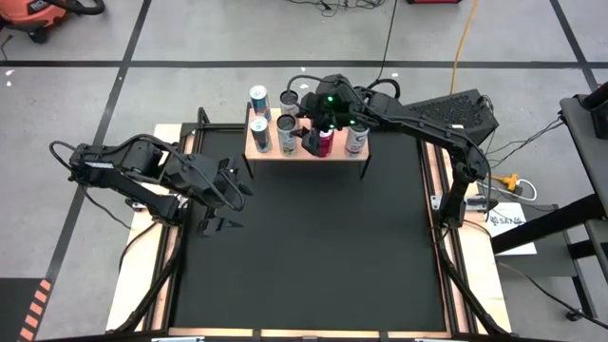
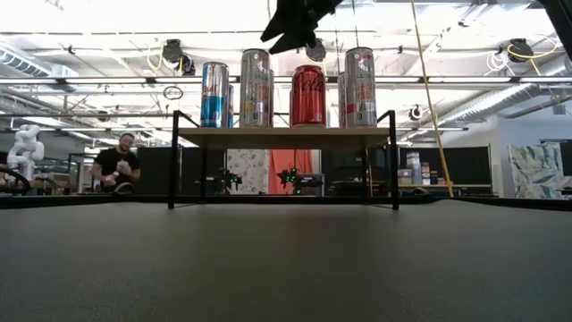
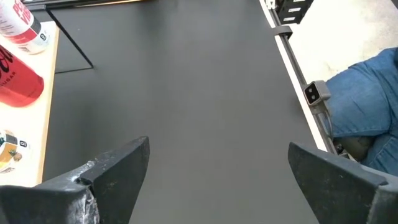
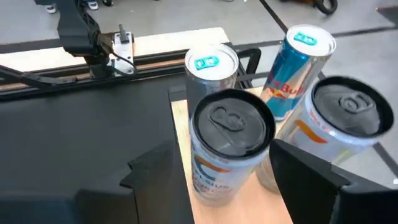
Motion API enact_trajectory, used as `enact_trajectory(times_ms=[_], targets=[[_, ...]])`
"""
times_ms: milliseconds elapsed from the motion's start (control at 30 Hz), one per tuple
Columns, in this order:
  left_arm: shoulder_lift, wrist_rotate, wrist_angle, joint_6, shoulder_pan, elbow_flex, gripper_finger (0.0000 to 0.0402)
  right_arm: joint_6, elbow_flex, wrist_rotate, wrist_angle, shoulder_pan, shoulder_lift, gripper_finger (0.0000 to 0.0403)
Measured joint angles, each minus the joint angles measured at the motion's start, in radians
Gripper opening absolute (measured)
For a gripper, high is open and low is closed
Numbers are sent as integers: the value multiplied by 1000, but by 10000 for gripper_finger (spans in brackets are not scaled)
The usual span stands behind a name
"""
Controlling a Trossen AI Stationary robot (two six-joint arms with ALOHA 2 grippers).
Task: Place canned beverage on shelf
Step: Put the white orange soda can on the shelf aligned with the other white orange soda can
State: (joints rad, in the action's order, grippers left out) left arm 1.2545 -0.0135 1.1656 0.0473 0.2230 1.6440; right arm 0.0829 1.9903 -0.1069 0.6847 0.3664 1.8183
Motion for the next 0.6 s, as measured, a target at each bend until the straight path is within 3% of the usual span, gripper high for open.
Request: enact_trajectory(times_ms=[433,600], targets=[[0,0,0,1,0,0,387,34,0,-1,-3,-1,0,248],[0,0,0,2,0,0,387,27,0,2,-2,-2,1,274]])
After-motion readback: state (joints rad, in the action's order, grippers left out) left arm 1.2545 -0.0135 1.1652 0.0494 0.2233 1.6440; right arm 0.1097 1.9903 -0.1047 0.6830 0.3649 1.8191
